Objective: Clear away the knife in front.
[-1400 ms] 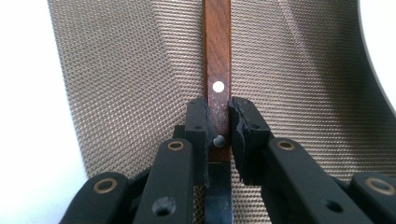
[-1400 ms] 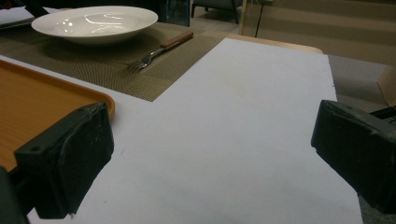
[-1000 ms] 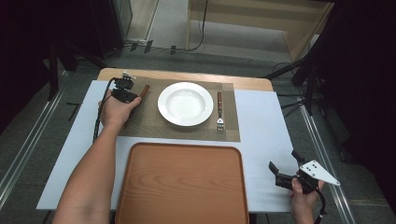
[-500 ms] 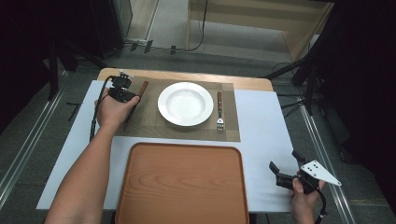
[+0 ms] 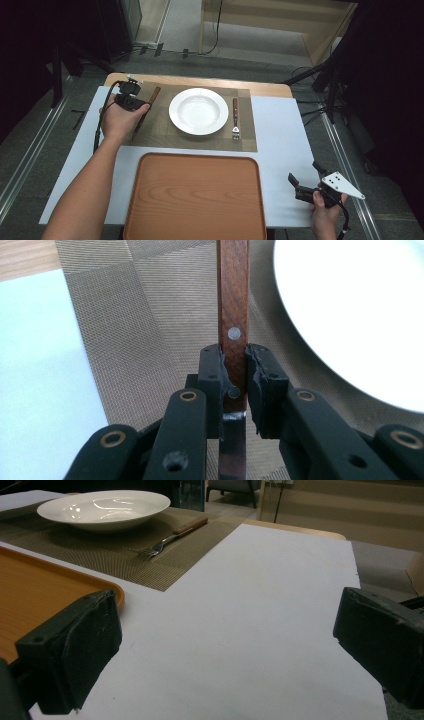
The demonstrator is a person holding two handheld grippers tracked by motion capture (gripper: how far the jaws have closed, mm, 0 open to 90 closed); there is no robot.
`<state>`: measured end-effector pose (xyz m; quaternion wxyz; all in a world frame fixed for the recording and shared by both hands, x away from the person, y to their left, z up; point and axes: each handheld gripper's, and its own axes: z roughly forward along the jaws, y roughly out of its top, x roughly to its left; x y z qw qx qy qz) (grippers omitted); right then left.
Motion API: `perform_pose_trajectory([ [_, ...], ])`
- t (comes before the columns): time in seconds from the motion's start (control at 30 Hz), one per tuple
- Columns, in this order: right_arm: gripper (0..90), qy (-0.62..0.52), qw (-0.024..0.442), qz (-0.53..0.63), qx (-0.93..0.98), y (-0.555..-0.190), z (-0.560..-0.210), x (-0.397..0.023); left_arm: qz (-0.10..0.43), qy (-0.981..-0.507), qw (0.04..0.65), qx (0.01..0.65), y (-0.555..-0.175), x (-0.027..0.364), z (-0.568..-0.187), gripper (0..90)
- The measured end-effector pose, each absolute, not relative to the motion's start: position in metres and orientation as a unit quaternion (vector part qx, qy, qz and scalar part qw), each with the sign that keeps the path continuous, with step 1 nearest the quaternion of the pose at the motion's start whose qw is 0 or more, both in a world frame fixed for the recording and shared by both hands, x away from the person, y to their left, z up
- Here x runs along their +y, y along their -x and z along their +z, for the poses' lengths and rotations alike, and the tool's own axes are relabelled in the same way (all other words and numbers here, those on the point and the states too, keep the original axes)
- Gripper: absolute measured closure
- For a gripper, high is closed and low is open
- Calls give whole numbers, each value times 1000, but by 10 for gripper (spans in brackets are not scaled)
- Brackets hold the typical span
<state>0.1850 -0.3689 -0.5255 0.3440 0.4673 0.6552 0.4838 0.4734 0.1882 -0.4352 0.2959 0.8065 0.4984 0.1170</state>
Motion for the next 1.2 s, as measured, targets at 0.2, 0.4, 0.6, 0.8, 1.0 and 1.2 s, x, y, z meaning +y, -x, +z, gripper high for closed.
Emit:
perform_pose_trajectory([
  [0.2,0,-465,345,484,656,-185,-525,-369,128,-821,288,476,-455,182,-431,763],
  [0.4,0,-462,345,487,656,-184,-525,-369,118,-820,299,473,-439,183,-432,763],
  [0.6,0,-458,346,487,658,-184,-525,-368,124,-830,291,460,-421,175,-427,763],
  [0.8,0,-456,349,484,660,-183,-525,-368,133,-837,288,446,-406,168,-420,763],
  [1.0,0,-455,347,489,658,-183,-525,-369,124,-838,293,444,-393,168,-418,763],
  [1.2,0,-453,347,487,661,-182,-525,-368,122,-839,297,440,-380,168,-417,763],
])
